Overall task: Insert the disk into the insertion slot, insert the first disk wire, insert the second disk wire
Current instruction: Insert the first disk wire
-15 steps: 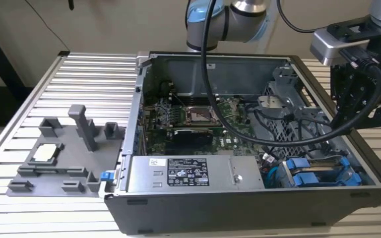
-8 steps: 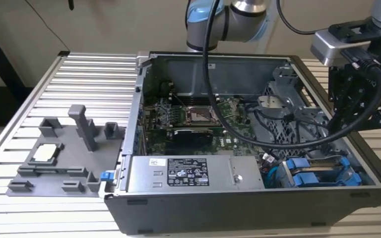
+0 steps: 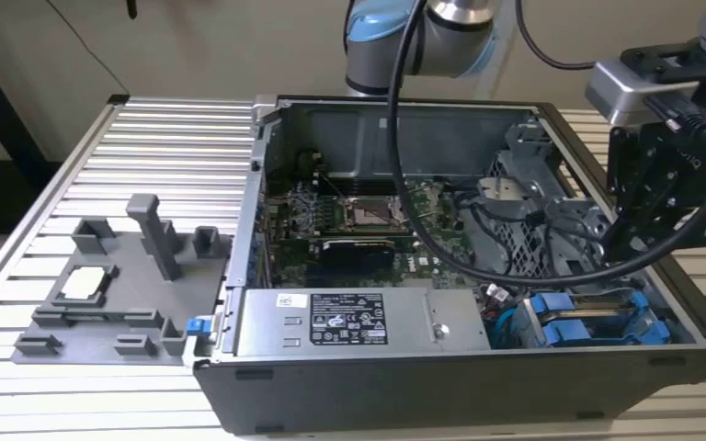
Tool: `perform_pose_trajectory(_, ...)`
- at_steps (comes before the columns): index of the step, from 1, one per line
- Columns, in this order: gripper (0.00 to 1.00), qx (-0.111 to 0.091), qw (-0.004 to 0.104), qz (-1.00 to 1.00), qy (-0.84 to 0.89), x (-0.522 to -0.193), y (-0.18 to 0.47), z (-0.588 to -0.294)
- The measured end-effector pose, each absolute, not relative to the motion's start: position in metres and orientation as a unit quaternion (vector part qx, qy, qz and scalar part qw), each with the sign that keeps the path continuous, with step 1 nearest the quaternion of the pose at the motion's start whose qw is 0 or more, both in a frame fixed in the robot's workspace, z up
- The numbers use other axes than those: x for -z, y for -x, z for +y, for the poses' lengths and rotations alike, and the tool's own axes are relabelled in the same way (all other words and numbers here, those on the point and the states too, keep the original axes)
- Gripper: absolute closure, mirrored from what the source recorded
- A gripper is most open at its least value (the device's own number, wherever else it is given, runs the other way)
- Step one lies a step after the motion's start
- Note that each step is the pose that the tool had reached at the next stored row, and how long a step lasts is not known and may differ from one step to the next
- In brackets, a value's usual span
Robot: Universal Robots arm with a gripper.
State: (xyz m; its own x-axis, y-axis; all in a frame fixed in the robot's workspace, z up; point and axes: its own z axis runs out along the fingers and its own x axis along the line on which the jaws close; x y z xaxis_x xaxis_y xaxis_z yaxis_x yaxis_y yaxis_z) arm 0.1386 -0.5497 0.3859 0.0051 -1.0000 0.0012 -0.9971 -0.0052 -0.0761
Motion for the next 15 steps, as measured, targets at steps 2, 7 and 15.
perform_pose_trajectory(2,0.81,0.024,0.024,0.705,0.709,-0.3851,-0.1393,-0.5501)
perform_pose_trajectory(7,0.81,0.016,0.015,0.705,0.709,-0.3835,-0.1411,-0.5513)
perform_pose_trajectory(15,0.81,0.0,-0.001,0.705,0.709,-0.3809,-0.1451,-0.5555)
